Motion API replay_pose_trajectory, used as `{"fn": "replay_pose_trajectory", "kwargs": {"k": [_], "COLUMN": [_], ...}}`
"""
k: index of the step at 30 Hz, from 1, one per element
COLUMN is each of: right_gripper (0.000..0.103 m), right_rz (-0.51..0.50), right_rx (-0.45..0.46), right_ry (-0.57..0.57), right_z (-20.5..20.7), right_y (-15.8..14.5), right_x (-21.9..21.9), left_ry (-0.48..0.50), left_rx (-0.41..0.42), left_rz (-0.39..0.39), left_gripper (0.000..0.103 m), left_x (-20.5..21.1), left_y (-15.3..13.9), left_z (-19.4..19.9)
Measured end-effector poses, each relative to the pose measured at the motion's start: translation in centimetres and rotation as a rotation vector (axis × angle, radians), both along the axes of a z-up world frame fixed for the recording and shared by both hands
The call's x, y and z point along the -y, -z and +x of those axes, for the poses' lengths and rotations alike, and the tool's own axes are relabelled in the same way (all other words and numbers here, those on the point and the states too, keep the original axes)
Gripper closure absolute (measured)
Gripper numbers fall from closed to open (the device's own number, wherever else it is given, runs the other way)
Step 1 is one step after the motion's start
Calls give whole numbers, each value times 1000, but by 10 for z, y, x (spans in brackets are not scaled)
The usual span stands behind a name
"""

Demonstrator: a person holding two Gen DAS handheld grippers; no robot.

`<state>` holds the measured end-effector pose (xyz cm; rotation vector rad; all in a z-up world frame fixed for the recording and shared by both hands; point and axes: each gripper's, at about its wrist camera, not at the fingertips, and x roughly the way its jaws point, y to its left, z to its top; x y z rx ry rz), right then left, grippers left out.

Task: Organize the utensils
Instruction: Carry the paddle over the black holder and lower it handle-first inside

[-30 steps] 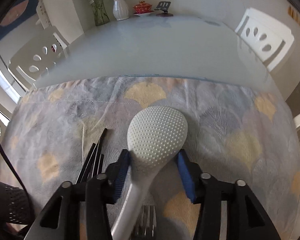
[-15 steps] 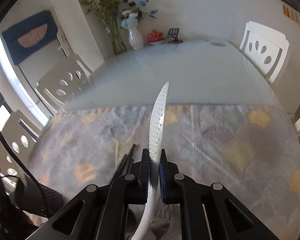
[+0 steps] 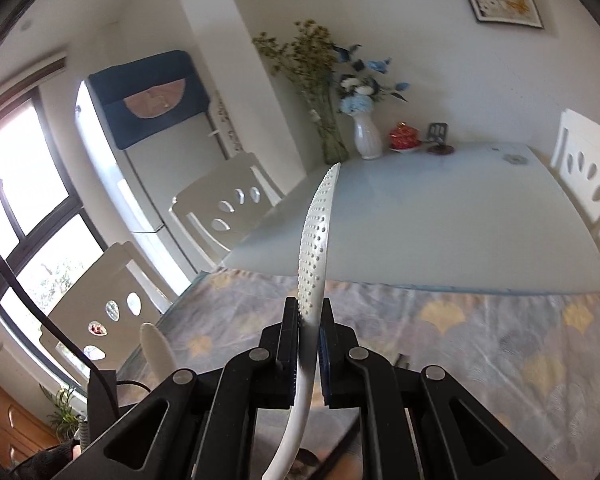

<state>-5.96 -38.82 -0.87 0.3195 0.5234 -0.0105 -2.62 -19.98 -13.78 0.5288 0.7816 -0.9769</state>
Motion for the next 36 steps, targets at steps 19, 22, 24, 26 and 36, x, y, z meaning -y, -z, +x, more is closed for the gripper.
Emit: {"fn": "replay_pose_trajectory", "kwargs": {"k": [19, 22, 24, 26, 36], "right_gripper": [95, 95, 95, 95, 84], "right_rz": [43, 41, 42, 40, -22], "right_rx": [213, 215, 216, 204, 152], "right_ry": [-220, -224, -227, -237, -265], "right_z": [15, 18, 21, 23, 20], "right_y": [-12, -6, -2, 1, 14], "right_x": [-79, -86, -87, -90, -95], "left_ry": [0, 0, 0, 1, 0], "left_rx": [8, 15, 23, 31, 31], "left_rz": [2, 3, 5, 7, 6], "left_gripper": [33, 33, 33, 33, 33], "left_x": [0, 0, 1, 1, 0], "left_y": [0, 0, 0, 0, 2], "left_z": [-2, -2, -2, -3, -5]}}
